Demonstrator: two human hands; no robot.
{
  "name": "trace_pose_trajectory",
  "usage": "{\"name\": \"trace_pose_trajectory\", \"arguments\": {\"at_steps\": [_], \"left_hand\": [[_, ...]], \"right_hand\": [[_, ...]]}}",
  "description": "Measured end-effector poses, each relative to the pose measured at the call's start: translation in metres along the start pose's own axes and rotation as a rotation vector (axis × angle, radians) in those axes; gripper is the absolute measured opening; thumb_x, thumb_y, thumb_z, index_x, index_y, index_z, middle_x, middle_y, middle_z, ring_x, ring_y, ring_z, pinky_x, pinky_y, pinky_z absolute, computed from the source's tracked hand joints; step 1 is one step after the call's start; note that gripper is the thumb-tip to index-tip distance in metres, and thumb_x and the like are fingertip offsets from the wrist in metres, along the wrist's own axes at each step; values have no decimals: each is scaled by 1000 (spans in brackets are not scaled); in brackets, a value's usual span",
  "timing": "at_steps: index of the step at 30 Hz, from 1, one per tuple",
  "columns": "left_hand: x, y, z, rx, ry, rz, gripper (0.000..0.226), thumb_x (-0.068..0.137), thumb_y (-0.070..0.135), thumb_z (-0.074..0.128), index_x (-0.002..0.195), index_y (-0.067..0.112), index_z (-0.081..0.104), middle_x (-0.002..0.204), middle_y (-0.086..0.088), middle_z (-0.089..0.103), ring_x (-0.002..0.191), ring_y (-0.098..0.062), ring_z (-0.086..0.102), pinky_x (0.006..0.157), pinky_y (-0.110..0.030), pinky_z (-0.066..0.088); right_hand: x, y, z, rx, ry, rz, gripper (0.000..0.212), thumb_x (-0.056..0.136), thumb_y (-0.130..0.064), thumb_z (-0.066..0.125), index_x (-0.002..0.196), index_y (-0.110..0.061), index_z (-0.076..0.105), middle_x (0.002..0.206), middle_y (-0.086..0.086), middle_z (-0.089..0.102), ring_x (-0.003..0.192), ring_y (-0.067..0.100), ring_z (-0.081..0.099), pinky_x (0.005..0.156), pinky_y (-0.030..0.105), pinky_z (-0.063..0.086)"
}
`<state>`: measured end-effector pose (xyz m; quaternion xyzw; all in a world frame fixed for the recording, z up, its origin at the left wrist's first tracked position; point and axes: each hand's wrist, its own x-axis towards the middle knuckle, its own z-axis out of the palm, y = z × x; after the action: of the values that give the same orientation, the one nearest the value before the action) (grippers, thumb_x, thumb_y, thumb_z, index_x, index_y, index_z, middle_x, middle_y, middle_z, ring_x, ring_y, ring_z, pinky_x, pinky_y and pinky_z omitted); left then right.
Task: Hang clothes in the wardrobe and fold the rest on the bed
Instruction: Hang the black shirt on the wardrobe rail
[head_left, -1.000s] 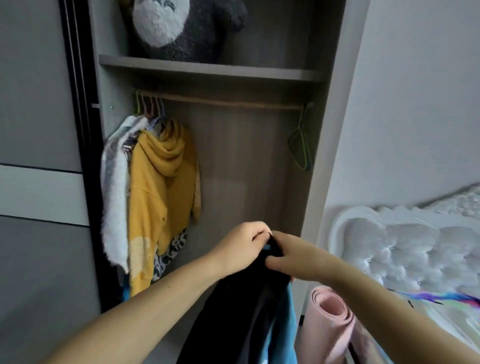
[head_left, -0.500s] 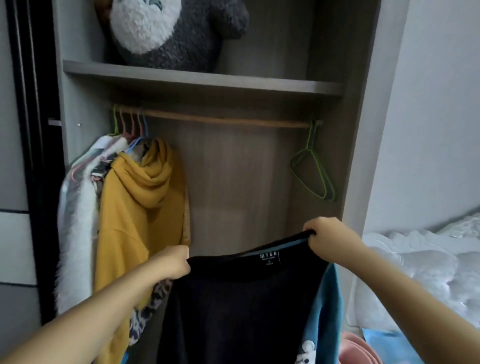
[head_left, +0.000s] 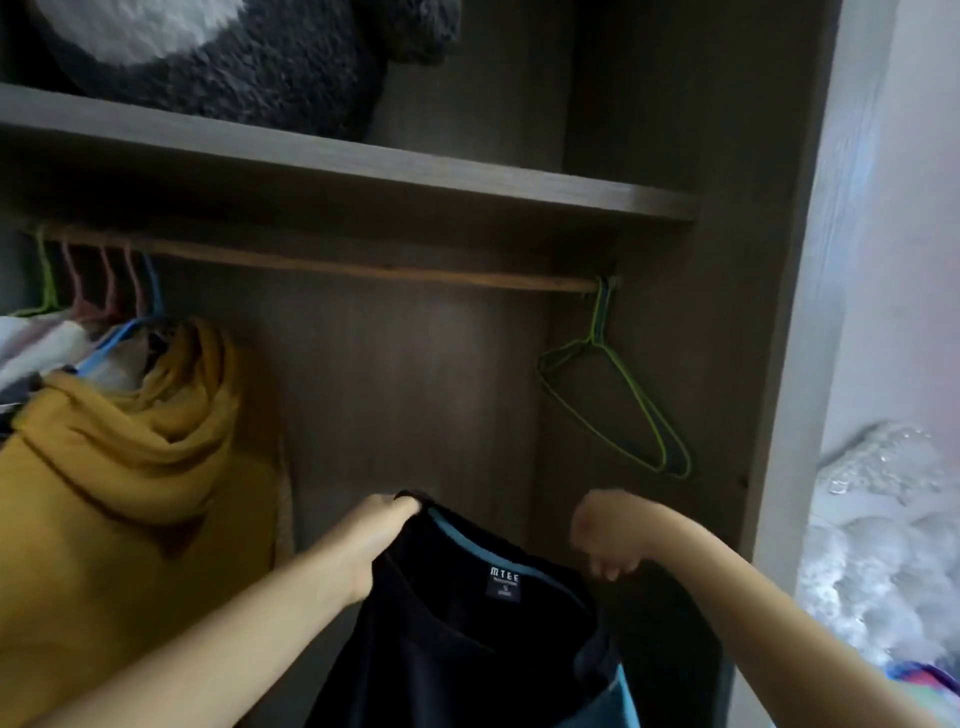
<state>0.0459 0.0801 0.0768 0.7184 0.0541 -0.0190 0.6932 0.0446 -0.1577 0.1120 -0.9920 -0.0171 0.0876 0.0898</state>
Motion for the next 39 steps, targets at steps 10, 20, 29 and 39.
{"name": "trace_pose_trajectory", "arguments": {"at_steps": [10, 20, 29, 39], "left_hand": [[43, 8, 27, 68, -344, 68, 36, 88, 2, 51, 57, 14, 64, 56, -7, 57, 51, -21, 55, 50, -22, 43], [86, 3, -30, -37, -364, 9, 35, 86, 6, 57, 56, 15, 71, 59, -10, 61, 51, -22, 59, 53, -25, 46], [94, -9, -32, -70, -282, -89, 35, 86, 4, 56, 53, 9, 67, 52, -13, 59, 42, -23, 57, 46, -24, 48], [96, -19, -48, -19, -186, -327, 18, 85, 15, 56, 73, 2, 60, 59, -12, 62, 60, -28, 56, 58, -31, 49]], "right_hand": [[55, 17, -110, -177, 894, 157, 18, 95, -13, 46, 111, -7, 54, 111, 17, 59, 97, 36, 58, 70, 37, 45], [120, 27, -123, -417, 835, 421, 31, 92, -2, 40, 113, -7, 63, 116, 16, 65, 104, 33, 63, 69, 32, 39], [87, 29, -40, 242, 1247, 14, 15, 101, -24, 40, 92, -12, 44, 71, 23, 59, 68, 42, 58, 59, 37, 36], [37, -46, 25, 1595, 394, -352, 35, 92, -42, 50, 104, -17, 71, 48, -11, 17, 37, 3, 15, 36, 12, 12]]}}
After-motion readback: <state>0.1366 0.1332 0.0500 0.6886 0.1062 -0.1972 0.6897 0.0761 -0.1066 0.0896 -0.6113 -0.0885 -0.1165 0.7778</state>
